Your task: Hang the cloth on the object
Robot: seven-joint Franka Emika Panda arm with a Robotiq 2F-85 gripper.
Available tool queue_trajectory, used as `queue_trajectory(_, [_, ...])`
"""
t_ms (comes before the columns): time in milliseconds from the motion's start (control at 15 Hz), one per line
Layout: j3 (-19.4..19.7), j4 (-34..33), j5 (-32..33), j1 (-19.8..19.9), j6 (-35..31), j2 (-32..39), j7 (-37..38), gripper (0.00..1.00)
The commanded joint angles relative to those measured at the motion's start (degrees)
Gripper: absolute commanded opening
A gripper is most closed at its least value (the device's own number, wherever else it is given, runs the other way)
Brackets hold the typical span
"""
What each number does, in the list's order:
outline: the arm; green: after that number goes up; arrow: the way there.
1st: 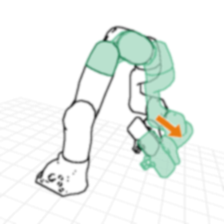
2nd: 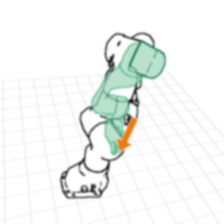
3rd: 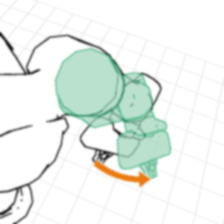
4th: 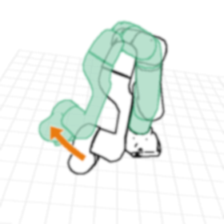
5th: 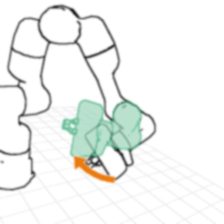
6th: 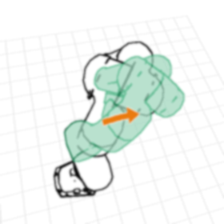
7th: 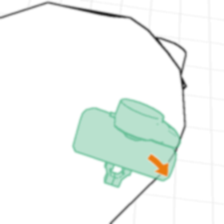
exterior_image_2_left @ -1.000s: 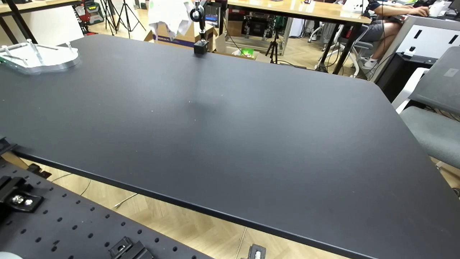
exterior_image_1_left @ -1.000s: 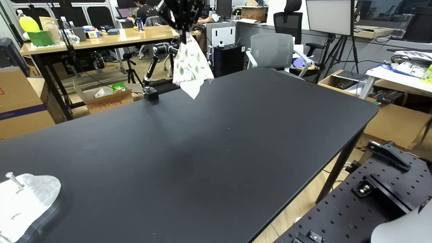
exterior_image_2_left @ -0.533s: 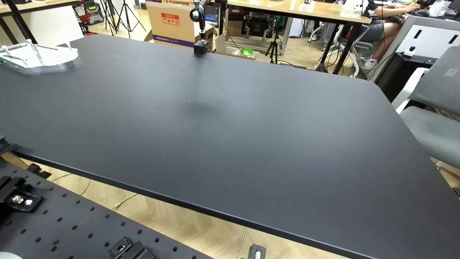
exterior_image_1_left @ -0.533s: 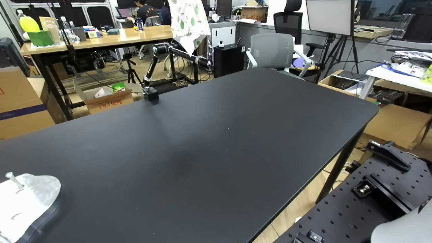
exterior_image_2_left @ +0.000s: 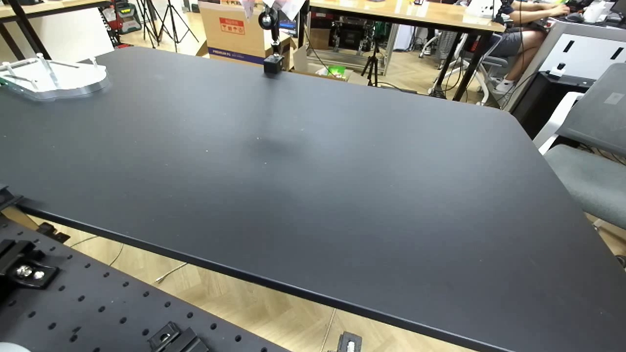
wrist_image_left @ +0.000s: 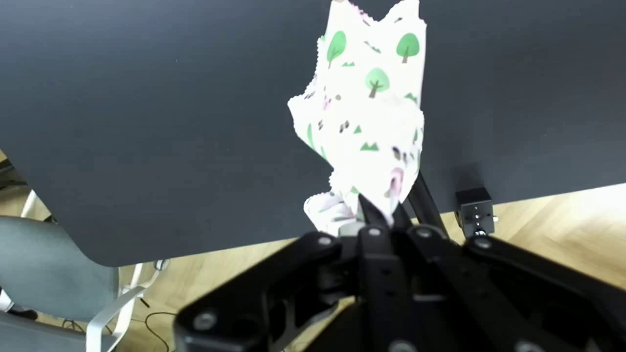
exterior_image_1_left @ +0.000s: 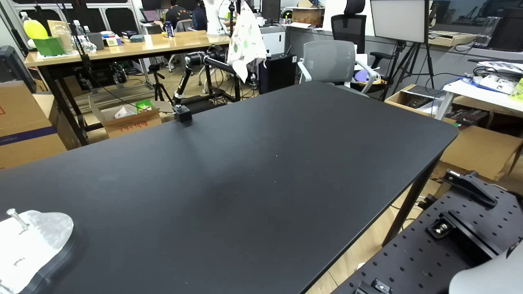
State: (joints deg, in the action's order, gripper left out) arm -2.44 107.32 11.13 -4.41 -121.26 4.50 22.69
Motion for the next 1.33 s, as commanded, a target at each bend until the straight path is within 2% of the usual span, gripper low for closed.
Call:
queue_trajectory(0, [0.1, -1.6, -0.9, -0.2, 1.1, 3.3, 1.9, 0.01])
queue_trajectory(267, [0.2, -0.9, -1.9, -0.7, 2.0, 4.5, 1.6, 0.01])
queue_trajectory(333, [0.2, -0.7, -2.0, -0.8, 2.7, 4.5, 1.5, 0.09])
queue_trajectory(400, [0.2, -0.7, -2.3, -0.8, 3.6, 4.5, 1.4, 0.31])
queue_trajectory(533, [0.3, -0.7, -2.6, -0.8, 4.7, 4.3, 1.5, 0.34])
queue_trajectory(600, [0.3, -0.8, -2.5, -0.9, 4.9, 4.0, 1.6, 0.4])
queue_trajectory(1133, [-0.3, -2.2, -1.9, -1.4, 4.7, 0.2, 2.2, 0.94])
queue_trajectory(1200, [-0.2, -1.2, -2.1, -1.0, 3.3, 1.4, 0.1, 0.77])
queue_trajectory(1267, [-0.4, -1.3, -2.1, -1.1, 3.3, 0.8, 0.1, 0.83])
